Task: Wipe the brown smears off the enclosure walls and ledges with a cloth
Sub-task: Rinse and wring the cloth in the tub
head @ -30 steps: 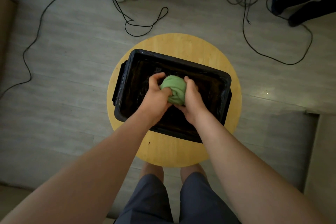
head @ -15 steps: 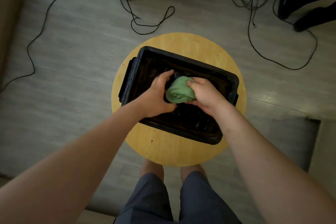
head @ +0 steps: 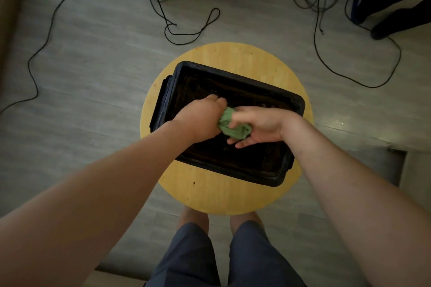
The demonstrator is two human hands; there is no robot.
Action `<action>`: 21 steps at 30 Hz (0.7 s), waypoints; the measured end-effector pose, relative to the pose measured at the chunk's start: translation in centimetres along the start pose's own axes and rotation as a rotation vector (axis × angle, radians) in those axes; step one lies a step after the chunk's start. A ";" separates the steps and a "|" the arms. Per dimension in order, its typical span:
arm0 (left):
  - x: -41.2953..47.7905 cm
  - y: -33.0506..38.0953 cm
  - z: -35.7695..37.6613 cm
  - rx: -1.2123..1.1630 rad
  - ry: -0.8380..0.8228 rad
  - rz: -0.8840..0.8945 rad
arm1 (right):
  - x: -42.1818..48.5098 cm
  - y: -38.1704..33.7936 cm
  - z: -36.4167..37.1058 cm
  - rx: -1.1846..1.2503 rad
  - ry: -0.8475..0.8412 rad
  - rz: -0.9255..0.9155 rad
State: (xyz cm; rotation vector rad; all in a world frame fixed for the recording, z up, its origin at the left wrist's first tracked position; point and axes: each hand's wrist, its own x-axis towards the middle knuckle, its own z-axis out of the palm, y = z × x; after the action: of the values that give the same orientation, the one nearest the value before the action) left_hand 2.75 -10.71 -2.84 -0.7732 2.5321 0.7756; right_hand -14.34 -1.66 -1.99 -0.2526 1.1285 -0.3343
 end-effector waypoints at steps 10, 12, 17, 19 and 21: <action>0.9 -0.6 0.0 -0.050 -0.153 -0.023 | 1.3 0.8 2.4 -1.025 0.509 -0.243; 0.8 -0.4 0.1 -0.177 -0.249 -0.080 | 1.7 1.3 2.2 -1.244 0.587 -0.327; 0.7 0.1 -0.2 -0.637 -0.508 -0.381 | 3.2 3.3 1.7 -1.589 0.824 -0.571; 0.4 0.1 0.1 -0.837 -0.548 -0.455 | 3.4 3.9 1.5 -1.590 0.888 -0.660; 0.5 0.2 0.8 -0.896 -0.501 -0.449 | 3.6 4.1 1.1 -1.566 0.894 -0.649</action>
State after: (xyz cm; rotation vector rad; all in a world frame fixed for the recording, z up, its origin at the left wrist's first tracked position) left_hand 2.39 -10.28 -3.59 -1.1581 1.4270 1.6893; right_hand -11.42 0.78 -6.04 -2.0313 1.9900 -0.0264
